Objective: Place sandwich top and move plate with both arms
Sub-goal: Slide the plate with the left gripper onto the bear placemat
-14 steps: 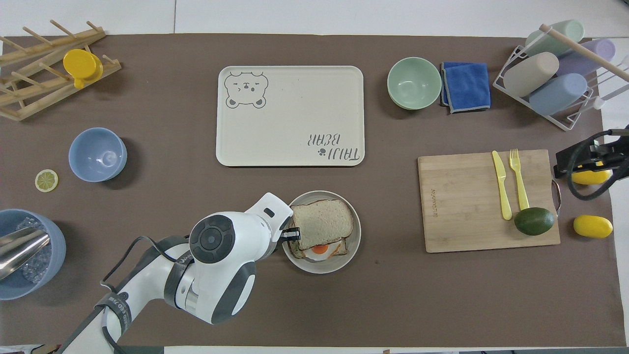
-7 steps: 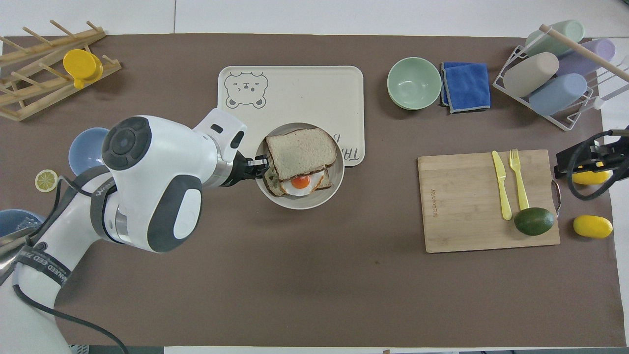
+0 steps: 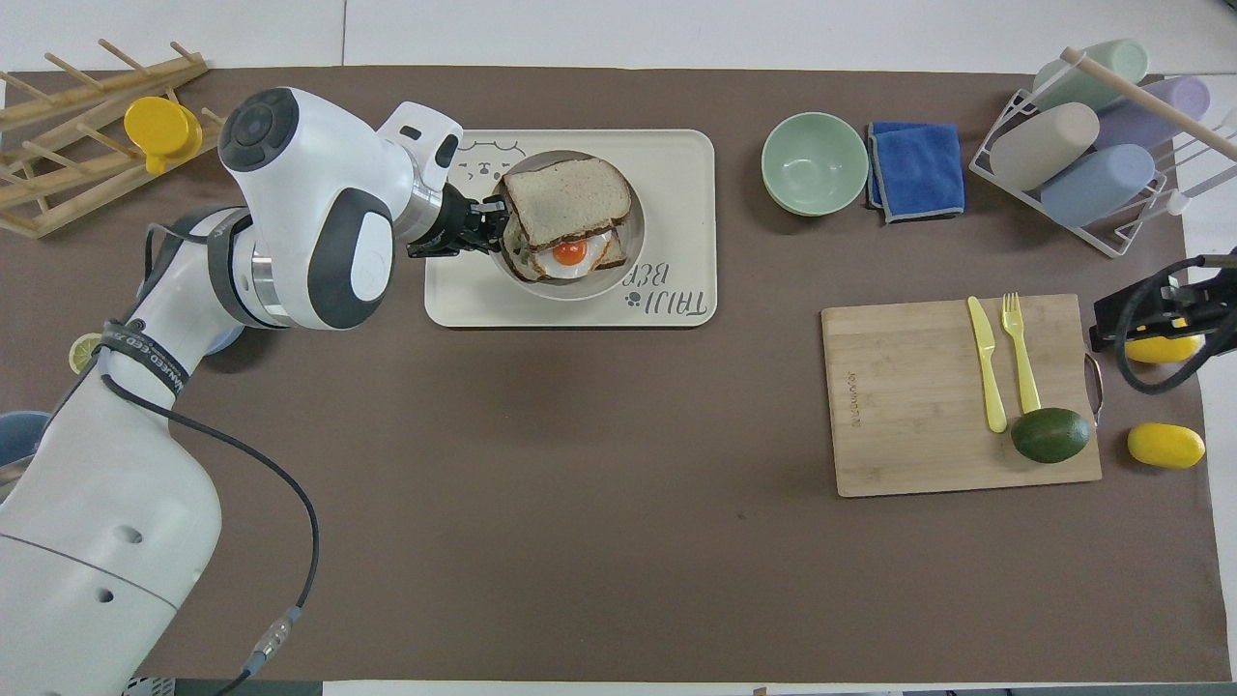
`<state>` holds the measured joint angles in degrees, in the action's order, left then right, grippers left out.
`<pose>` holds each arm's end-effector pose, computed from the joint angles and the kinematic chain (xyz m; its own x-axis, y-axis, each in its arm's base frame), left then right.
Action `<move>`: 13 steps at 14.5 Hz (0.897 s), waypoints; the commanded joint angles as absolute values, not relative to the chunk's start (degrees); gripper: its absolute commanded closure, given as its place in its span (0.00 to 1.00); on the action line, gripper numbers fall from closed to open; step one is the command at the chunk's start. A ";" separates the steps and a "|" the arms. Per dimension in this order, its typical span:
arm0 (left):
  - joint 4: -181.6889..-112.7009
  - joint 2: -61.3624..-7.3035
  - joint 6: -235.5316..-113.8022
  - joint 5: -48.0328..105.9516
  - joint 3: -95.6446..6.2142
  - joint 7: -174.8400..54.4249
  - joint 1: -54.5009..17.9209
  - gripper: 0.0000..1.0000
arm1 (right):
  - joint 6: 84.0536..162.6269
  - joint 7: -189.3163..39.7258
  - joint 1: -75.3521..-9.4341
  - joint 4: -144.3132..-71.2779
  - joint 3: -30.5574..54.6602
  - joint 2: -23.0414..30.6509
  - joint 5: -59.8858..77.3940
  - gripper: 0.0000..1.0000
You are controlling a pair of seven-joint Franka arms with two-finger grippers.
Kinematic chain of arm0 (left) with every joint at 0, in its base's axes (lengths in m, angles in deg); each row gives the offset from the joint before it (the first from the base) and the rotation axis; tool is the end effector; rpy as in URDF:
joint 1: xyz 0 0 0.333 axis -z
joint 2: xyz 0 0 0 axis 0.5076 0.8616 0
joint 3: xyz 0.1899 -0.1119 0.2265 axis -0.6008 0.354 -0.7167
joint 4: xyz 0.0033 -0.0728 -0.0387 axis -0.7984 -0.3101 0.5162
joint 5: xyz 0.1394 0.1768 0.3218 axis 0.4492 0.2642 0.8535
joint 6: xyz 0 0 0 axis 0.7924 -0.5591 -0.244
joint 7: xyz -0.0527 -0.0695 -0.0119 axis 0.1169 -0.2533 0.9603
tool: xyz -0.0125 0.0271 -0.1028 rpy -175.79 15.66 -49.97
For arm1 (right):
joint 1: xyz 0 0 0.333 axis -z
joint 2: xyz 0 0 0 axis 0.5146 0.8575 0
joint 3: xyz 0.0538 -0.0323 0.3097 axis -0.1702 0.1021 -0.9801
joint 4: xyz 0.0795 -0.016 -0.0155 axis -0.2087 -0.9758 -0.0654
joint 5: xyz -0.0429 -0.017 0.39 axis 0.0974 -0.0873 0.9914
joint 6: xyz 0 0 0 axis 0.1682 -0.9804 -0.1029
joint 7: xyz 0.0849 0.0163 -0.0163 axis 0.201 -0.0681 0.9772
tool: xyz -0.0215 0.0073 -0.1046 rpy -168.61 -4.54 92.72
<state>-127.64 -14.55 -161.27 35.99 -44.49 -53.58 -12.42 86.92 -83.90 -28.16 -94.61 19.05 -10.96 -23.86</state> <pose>0.6521 -0.2610 0.3552 0.9819 0.1829 -0.0493 0.1892 -0.9342 0.3026 0.5377 -0.0288 0.6049 0.9827 -0.0682 -0.1723 -0.0625 -0.9973 0.0385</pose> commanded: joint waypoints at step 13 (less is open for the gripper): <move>-128.70 -12.84 -165.31 35.38 -44.14 -61.32 -13.46 0.36 | 87.04 -82.79 -27.36 -95.54 18.81 -11.89 -22.36 0.00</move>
